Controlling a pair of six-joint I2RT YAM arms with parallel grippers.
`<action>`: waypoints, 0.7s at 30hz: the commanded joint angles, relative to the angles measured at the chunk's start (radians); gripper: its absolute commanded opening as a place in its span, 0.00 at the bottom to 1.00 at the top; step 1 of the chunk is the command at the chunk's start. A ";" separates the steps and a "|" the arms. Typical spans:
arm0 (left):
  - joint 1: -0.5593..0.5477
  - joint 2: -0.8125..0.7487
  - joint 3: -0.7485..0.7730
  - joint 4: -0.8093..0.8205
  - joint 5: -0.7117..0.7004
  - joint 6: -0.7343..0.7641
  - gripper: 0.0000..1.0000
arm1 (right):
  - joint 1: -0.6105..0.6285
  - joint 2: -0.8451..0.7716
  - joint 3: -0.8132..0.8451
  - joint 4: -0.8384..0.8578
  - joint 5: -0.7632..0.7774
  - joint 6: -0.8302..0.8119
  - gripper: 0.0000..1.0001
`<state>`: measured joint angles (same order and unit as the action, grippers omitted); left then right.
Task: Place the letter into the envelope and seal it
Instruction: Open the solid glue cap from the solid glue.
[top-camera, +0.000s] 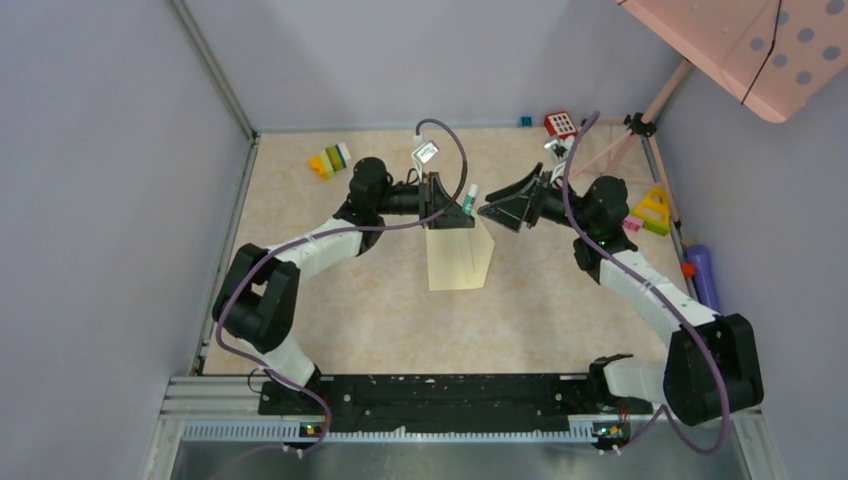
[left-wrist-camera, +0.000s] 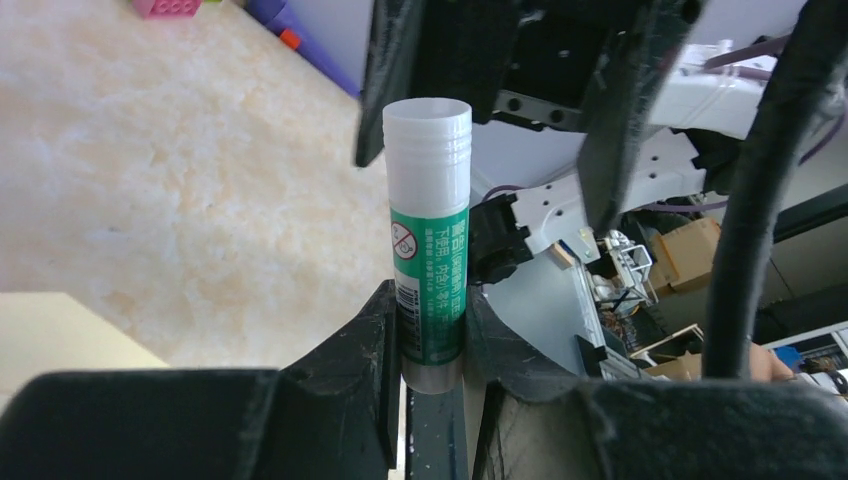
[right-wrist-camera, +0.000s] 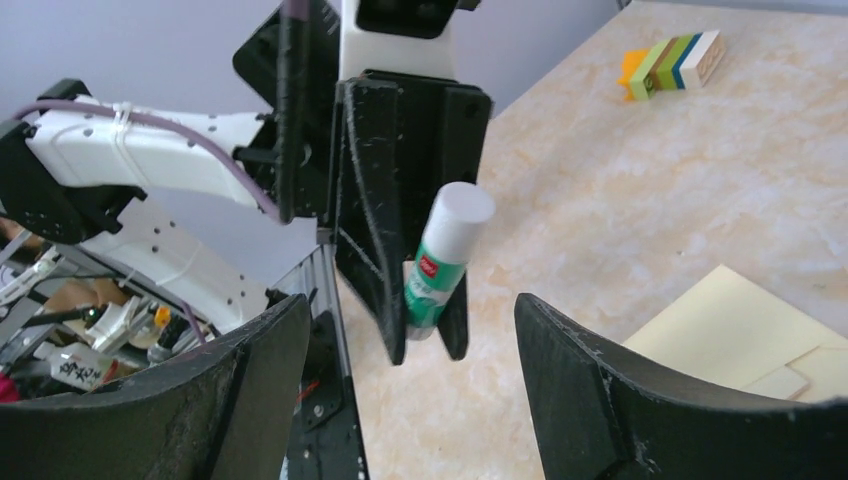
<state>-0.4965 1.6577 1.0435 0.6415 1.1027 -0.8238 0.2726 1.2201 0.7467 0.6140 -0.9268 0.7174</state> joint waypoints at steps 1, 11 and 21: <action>-0.014 -0.040 -0.002 0.271 0.019 -0.125 0.03 | 0.007 0.041 0.019 0.190 0.072 0.069 0.73; -0.027 -0.017 -0.013 0.321 0.013 -0.159 0.03 | 0.047 0.097 -0.010 0.316 0.083 0.122 0.58; -0.028 0.002 -0.012 0.333 0.005 -0.168 0.02 | 0.083 0.125 -0.041 0.434 0.054 0.151 0.47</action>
<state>-0.5228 1.6592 1.0355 0.8982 1.1099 -0.9833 0.3241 1.3323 0.7094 0.9611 -0.8581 0.8665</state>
